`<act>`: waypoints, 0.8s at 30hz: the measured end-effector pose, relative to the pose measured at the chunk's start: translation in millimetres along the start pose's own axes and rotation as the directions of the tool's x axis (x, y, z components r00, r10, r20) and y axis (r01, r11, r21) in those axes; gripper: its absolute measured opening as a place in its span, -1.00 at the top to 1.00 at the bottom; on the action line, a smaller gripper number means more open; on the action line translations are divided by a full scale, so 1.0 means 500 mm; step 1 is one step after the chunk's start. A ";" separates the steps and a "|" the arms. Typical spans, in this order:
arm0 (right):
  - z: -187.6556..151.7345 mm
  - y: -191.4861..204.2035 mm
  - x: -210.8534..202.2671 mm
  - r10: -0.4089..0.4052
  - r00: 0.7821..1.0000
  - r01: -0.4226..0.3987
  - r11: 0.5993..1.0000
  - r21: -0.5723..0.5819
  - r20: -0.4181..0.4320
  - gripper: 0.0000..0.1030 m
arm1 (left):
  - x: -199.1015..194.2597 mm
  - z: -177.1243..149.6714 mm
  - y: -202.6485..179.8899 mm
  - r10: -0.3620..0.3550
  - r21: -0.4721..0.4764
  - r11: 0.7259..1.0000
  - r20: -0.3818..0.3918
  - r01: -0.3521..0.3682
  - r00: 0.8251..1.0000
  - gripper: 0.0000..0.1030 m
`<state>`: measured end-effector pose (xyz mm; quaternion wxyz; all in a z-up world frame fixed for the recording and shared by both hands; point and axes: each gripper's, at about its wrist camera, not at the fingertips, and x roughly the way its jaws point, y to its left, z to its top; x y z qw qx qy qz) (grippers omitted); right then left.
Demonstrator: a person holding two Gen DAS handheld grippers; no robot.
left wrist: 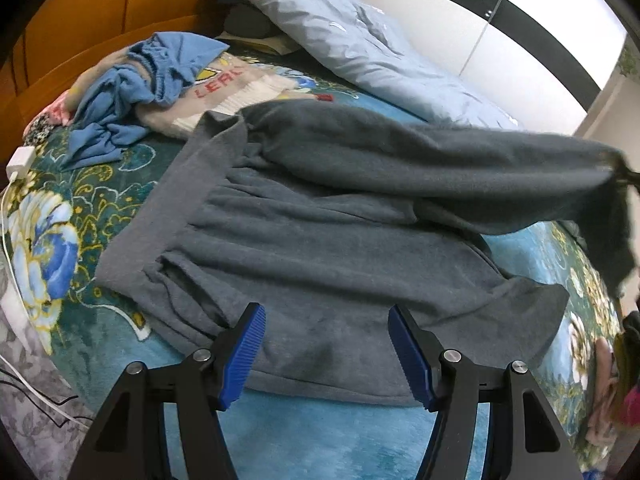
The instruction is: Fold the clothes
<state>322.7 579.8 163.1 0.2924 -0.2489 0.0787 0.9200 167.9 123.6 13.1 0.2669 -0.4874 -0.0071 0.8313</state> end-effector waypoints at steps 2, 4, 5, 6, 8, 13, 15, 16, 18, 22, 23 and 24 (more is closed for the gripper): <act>-0.010 -0.009 0.101 -0.022 0.992 0.030 0.997 0.065 -0.124 0.91 | 0.001 0.000 0.012 0.004 -0.007 1.000 0.003 -0.004 1.000 -0.32; -0.045 -0.016 0.190 -0.011 0.974 0.043 0.990 0.135 -0.226 0.90 | 0.003 0.001 0.021 0.017 -0.008 1.000 0.005 -0.017 1.000 -0.32; -0.066 -0.015 0.230 -0.011 0.963 0.054 0.987 0.153 -0.269 0.90 | 0.004 0.003 0.029 0.028 -0.010 1.000 0.006 -0.028 1.000 -0.32; -0.089 -0.009 0.259 -0.021 0.954 0.068 0.987 0.147 -0.300 0.91 | 0.006 0.005 0.036 0.039 -0.013 0.999 0.007 -0.039 0.999 -0.32; -0.135 0.000 0.302 -0.045 0.934 0.092 0.989 0.118 -0.354 0.91 | 0.006 0.012 0.056 0.062 -0.030 0.998 0.019 -0.062 0.998 -0.32; -0.208 -0.014 0.347 -0.057 0.896 0.125 0.984 0.127 -0.440 0.90 | 0.011 0.022 0.101 0.099 -0.072 0.993 0.027 -0.096 0.995 -0.32; -0.204 -0.028 0.337 -0.036 0.900 0.113 0.982 0.151 -0.434 0.76 | 0.016 0.020 0.113 0.098 -0.092 0.991 0.019 -0.096 0.995 -0.32; -0.200 -0.033 0.327 -0.021 0.902 0.100 0.982 0.162 -0.432 0.63 | 0.015 0.019 0.116 0.096 -0.099 0.991 0.018 -0.094 0.995 -0.32; -0.184 -0.037 0.297 0.024 0.915 0.050 0.984 0.172 -0.402 -0.19 | 0.012 0.017 0.119 0.091 -0.109 0.990 0.020 -0.088 0.996 -0.32; -0.164 -0.034 0.180 0.084 0.960 -0.035 0.983 0.182 -0.268 -0.27 | -0.007 0.014 0.126 0.096 -0.114 0.989 0.040 -0.091 0.995 -0.32; -0.169 -0.036 0.145 0.105 0.967 -0.057 0.976 0.208 -0.232 -0.29 | -0.012 0.013 0.130 0.101 -0.117 0.989 0.046 -0.096 0.994 -0.32; -0.182 -0.040 0.108 0.128 0.972 -0.079 0.968 0.240 -0.199 -0.31 | -0.017 0.011 0.138 0.117 -0.122 0.986 0.052 -0.110 0.992 -0.32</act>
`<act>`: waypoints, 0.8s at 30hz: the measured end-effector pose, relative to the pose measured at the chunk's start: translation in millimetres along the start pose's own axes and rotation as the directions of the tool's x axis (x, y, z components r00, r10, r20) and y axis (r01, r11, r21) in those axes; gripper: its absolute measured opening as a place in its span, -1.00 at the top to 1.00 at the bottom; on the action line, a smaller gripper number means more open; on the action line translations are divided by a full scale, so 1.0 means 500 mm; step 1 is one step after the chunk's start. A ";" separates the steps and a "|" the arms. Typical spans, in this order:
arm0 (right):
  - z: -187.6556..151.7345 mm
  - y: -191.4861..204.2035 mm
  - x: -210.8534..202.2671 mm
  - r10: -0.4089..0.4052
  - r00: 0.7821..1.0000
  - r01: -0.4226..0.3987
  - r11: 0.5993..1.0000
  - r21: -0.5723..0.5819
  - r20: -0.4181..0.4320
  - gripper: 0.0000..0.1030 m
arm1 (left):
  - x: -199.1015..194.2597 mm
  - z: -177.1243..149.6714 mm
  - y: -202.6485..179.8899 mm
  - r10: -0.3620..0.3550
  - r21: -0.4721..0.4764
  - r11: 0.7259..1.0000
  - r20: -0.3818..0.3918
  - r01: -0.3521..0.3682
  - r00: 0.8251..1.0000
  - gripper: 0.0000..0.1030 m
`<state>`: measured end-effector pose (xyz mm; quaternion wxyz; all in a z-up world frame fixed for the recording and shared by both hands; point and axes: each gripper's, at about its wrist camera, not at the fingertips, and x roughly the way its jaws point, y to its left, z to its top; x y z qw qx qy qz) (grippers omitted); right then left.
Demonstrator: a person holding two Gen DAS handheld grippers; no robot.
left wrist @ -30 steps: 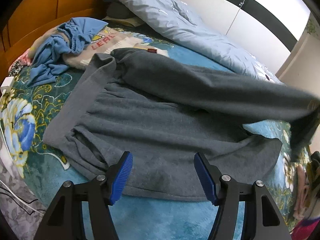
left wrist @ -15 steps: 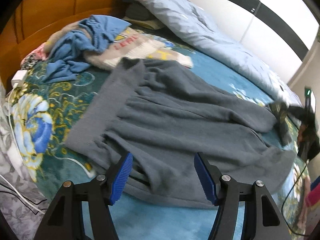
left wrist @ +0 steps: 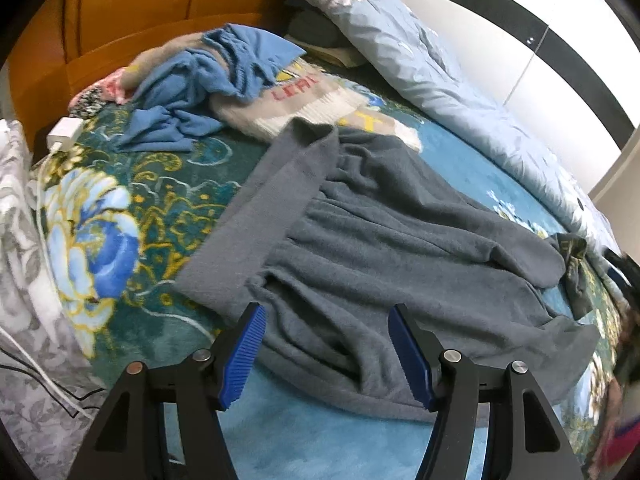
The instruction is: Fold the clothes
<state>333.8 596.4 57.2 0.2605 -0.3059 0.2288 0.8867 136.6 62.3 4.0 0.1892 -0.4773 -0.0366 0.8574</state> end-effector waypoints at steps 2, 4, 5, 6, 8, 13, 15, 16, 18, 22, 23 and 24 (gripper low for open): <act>-0.052 -0.011 -0.053 0.060 0.998 -0.062 0.996 0.057 0.028 -0.32 | -0.006 -0.002 0.017 0.032 -0.010 0.999 0.016 -0.032 0.999 -0.32; -0.123 -0.022 -0.084 0.138 0.990 -0.139 0.984 0.111 0.011 -0.32 | -0.005 -0.003 0.039 0.079 -0.032 0.996 0.016 -0.079 0.997 -0.32; -0.159 -0.024 -0.094 0.184 0.983 -0.181 0.975 0.132 -0.011 -0.32 | -0.002 -0.004 0.053 0.086 -0.051 0.995 0.009 -0.085 0.996 -0.32; -0.195 -0.025 -0.101 0.223 0.974 -0.216 0.964 0.156 -0.031 -0.32 | 0.001 -0.004 0.067 0.091 -0.069 0.993 0.001 -0.091 0.996 -0.32; -0.257 -0.026 -0.095 0.288 0.955 -0.267 0.938 0.221 -0.070 -0.32 | 0.007 -0.006 0.087 0.104 -0.095 0.990 -0.010 -0.104 0.995 -0.32; -0.370 0.000 -0.073 0.434 0.896 -0.371 0.846 0.382 -0.092 -0.32 | 0.039 -0.018 0.111 0.061 -0.147 0.987 -0.063 -0.070 0.996 -0.32; -0.379 0.024 -0.069 0.429 0.900 -0.370 0.849 0.377 -0.083 -0.32 | 0.051 -0.021 0.111 0.032 -0.169 0.985 -0.073 -0.044 0.997 -0.30; -0.378 0.034 -0.070 0.412 0.908 -0.358 0.861 0.361 -0.081 -0.32 | 0.054 -0.022 0.109 0.026 -0.173 0.984 -0.068 -0.037 0.997 -0.29; -0.377 0.049 -0.068 0.409 0.909 -0.358 0.863 0.356 -0.077 -0.32 | 0.060 -0.022 0.104 0.013 -0.180 0.983 -0.058 -0.023 0.998 -0.27; -0.378 0.059 -0.065 0.420 0.904 -0.365 0.851 0.377 -0.073 -0.30 | 0.070 -0.012 0.105 -0.011 -0.222 0.975 -0.045 0.001 0.999 0.41; -0.378 0.060 -0.066 0.423 0.903 -0.368 0.849 0.380 -0.071 -0.20 | 0.071 -0.012 0.108 -0.022 -0.235 0.972 -0.042 0.011 0.999 0.52; -0.378 0.060 -0.067 0.436 0.898 -0.379 0.839 0.390 -0.065 0.01 | 0.071 -0.012 0.110 -0.033 -0.248 0.968 -0.040 0.022 0.999 0.57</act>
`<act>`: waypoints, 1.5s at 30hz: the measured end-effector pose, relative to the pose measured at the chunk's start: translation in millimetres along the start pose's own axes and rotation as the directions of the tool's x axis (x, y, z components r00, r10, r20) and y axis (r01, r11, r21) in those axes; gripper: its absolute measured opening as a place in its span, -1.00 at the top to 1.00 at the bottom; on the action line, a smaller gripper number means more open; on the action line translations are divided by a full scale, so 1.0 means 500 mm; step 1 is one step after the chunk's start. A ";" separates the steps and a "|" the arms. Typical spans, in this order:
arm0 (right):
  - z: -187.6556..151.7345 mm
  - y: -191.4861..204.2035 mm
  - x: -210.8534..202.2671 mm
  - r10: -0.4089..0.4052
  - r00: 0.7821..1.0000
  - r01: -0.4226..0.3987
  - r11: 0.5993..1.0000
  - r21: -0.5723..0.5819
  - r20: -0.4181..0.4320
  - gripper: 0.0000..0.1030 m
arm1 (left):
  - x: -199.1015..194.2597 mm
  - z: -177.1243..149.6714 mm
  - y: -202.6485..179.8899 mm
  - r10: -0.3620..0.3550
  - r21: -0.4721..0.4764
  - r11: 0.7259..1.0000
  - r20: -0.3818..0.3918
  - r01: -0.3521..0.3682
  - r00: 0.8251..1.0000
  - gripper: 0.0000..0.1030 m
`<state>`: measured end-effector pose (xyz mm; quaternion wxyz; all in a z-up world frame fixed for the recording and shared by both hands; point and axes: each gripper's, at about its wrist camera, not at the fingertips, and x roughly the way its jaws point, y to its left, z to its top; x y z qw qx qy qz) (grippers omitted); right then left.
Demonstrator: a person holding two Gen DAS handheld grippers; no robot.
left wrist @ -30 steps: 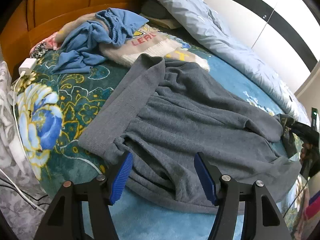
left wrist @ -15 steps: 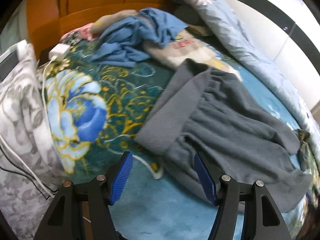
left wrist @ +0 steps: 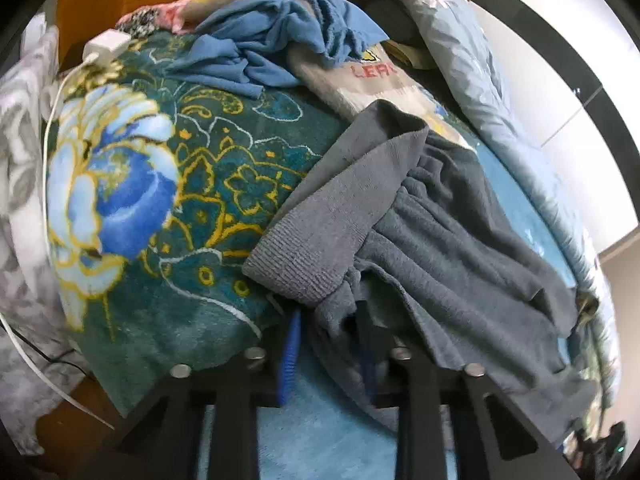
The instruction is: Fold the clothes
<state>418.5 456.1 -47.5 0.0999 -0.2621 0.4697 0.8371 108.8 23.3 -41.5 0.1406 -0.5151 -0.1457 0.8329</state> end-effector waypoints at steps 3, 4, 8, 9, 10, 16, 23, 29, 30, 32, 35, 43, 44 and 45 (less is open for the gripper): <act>0.002 -0.006 0.004 0.051 0.999 -0.051 0.998 0.043 -0.005 0.61 | -0.011 0.010 -0.009 -0.029 0.006 1.000 0.017 0.029 0.999 0.73; 0.004 -0.007 0.004 0.064 0.998 -0.064 0.997 0.052 -0.003 0.64 | -0.016 0.015 -0.014 -0.039 0.011 0.999 0.023 0.038 0.999 0.74; 0.035 0.013 -0.051 0.115 0.989 -0.118 0.992 0.034 0.089 0.74 | -0.048 0.052 -0.088 -0.115 0.114 0.988 0.073 0.106 0.991 0.76; 0.049 0.025 -0.076 0.126 0.984 -0.129 0.992 0.012 0.129 0.75 | -0.061 0.058 -0.118 -0.144 0.161 0.979 0.089 0.129 0.986 0.76; 0.064 0.042 -0.106 0.134 0.976 -0.133 0.991 -0.019 0.170 0.75 | -0.074 0.063 -0.148 -0.175 0.209 0.966 0.103 0.150 0.979 0.76; 0.108 0.185 -0.256 0.140 0.922 -0.043 0.963 -0.265 0.361 0.75 | -0.118 0.089 -0.260 -0.309 0.343 0.904 0.117 0.254 0.944 0.76; 0.060 0.267 -0.172 0.085 0.966 0.027 0.905 -0.424 0.243 0.75 | -0.075 0.130 -0.107 -0.134 0.240 0.967 0.184 0.088 0.974 0.82; -0.031 0.275 0.008 0.048 0.999 -0.054 0.905 -0.422 -0.024 0.74 | -0.030 0.159 0.042 0.036 0.118 0.992 0.146 -0.054 0.989 0.96; -0.049 0.274 0.034 0.041 0.997 -0.066 0.903 -0.424 -0.069 0.74 | -0.023 0.158 0.058 0.040 0.098 0.994 0.129 -0.053 0.991 0.96; -0.078 0.280 0.069 0.012 0.993 -0.065 0.892 -0.446 -0.121 0.68 | -0.021 0.142 0.059 0.017 0.095 0.995 0.114 -0.027 0.993 0.96; -0.089 0.279 0.086 -0.007 0.990 -0.058 0.894 -0.444 -0.142 0.58 | -0.019 0.122 0.049 -0.042 0.085 0.996 0.090 0.035 0.995 0.95; -0.045 0.175 -0.069 0.076 0.997 -0.076 0.953 -0.293 -0.010 -0.08 | 0.001 0.069 0.019 -0.191 -0.061 0.979 0.022 0.192 0.981 0.56; -0.034 0.147 -0.086 0.041 0.999 -0.033 0.967 -0.252 0.027 -0.09 | 0.005 0.062 0.025 -0.201 -0.109 0.973 0.018 0.201 0.980 0.53; -0.027 0.119 -0.091 -0.007 0.999 0.017 0.979 -0.203 0.046 -0.09 | 0.008 0.058 0.028 -0.213 -0.136 0.967 0.017 0.213 0.977 0.53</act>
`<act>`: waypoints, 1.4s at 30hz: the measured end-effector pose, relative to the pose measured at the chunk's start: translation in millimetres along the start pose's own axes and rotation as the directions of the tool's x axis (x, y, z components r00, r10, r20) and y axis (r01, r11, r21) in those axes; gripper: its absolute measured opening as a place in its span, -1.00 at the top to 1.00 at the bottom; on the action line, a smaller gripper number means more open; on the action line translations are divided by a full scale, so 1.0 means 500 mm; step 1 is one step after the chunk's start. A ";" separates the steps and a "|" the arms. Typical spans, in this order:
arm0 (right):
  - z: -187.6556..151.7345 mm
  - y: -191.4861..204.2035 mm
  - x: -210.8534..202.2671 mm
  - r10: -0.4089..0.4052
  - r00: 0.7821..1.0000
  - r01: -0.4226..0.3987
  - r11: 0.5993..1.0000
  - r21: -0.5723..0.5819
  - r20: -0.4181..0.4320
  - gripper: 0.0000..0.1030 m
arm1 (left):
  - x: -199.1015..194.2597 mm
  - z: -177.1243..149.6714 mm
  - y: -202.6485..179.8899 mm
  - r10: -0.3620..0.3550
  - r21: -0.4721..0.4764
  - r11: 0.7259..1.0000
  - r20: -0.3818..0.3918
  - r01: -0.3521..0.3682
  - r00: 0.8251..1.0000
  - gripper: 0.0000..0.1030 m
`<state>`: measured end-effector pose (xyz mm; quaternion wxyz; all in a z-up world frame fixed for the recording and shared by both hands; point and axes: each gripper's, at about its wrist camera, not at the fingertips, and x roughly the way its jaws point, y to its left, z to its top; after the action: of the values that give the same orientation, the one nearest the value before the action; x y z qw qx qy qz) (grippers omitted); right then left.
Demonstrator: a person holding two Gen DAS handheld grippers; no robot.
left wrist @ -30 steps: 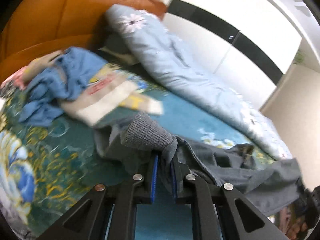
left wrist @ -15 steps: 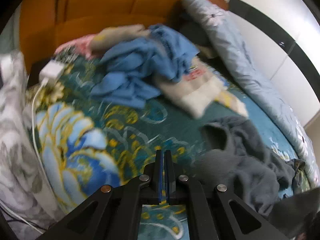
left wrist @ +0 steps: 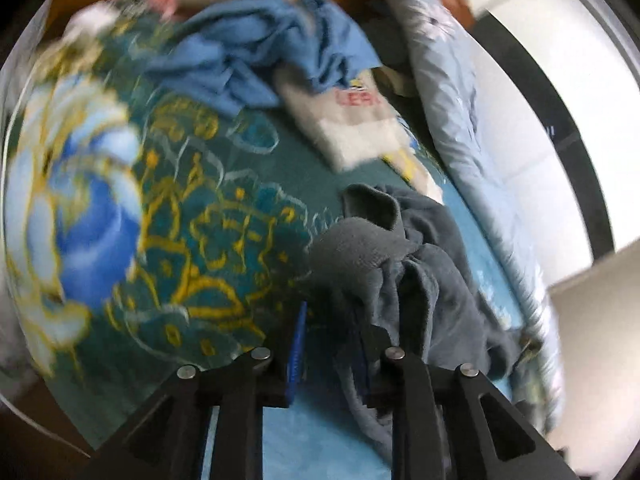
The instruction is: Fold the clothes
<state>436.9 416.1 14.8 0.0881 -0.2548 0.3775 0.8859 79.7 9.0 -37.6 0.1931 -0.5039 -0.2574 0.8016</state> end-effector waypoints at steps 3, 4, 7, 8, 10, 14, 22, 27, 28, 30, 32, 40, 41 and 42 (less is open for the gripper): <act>0.000 -0.085 0.008 -0.129 0.991 0.131 0.976 0.171 -0.022 -0.09 | 0.004 -0.010 -0.010 0.019 0.006 1.000 -0.006 -0.019 1.000 0.46; -0.002 -0.105 0.021 -0.115 0.993 0.119 0.967 0.226 -0.030 -0.09 | 0.005 -0.014 -0.015 0.023 0.015 1.000 -0.010 -0.023 1.000 0.43; -0.007 -0.128 0.070 -0.087 0.994 0.102 0.945 0.312 -0.062 -0.09 | 0.004 -0.023 -0.023 0.027 0.027 0.999 -0.025 -0.026 0.999 0.41; -0.007 -0.123 0.085 -0.082 0.994 0.099 0.944 0.315 -0.068 -0.09 | 0.001 -0.025 -0.023 0.029 0.029 0.999 -0.027 -0.029 0.999 0.39; -0.006 -0.111 0.106 -0.067 0.996 0.082 0.946 0.315 -0.058 0.25 | -0.003 -0.026 -0.020 0.038 0.031 0.999 -0.029 -0.037 0.999 0.38; 0.019 -0.114 0.088 -0.053 0.999 0.047 0.941 0.334 0.008 0.86 | -0.006 -0.029 -0.021 0.046 0.036 0.998 -0.033 -0.045 0.998 0.35; 0.084 -0.123 -0.199 -0.490 0.822 0.457 0.871 0.179 0.290 0.86 | -0.005 -0.035 -0.026 0.035 0.038 0.999 -0.041 -0.034 0.999 0.26; 0.028 -0.188 -0.234 -0.626 0.761 0.591 0.777 0.218 0.169 0.86 | 0.009 -0.051 -0.022 -0.007 0.021 1.000 -0.086 0.009 0.996 0.23; 0.014 -0.197 -0.228 -0.616 0.775 0.582 0.782 0.223 0.141 0.86 | 0.007 -0.053 -0.021 -0.010 0.017 1.000 -0.083 0.011 0.997 0.22; -0.007 -0.206 -0.216 -0.623 0.776 0.595 0.776 0.210 0.101 0.86 | 0.004 -0.056 -0.019 -0.013 0.010 1.000 -0.079 0.014 0.997 0.17; -0.014 -0.209 -0.206 -0.623 0.778 0.600 0.775 0.199 0.079 0.85 | 0.004 -0.058 -0.021 -0.024 0.005 1.000 -0.083 0.024 0.996 0.13; -0.034 -0.231 -0.241 -0.604 0.795 0.575 0.778 0.254 0.051 0.82 | 0.004 -0.073 -0.071 -0.124 0.056 0.990 -0.103 0.130 0.987 0.06; -0.034 -0.232 -0.242 -0.604 0.795 0.575 0.777 0.256 0.046 0.80 | 0.003 -0.075 -0.076 -0.125 0.063 0.989 -0.104 0.132 0.987 0.05; -0.036 -0.230 -0.245 -0.607 0.794 0.579 0.774 0.258 0.041 0.71 | 0.003 -0.077 -0.078 -0.118 0.071 0.990 -0.102 0.126 0.988 0.05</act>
<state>588.6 488.5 -4.1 0.4151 -0.2941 0.3724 0.7762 115.8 49.3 -28.7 0.2734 -0.5180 -0.2469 0.7719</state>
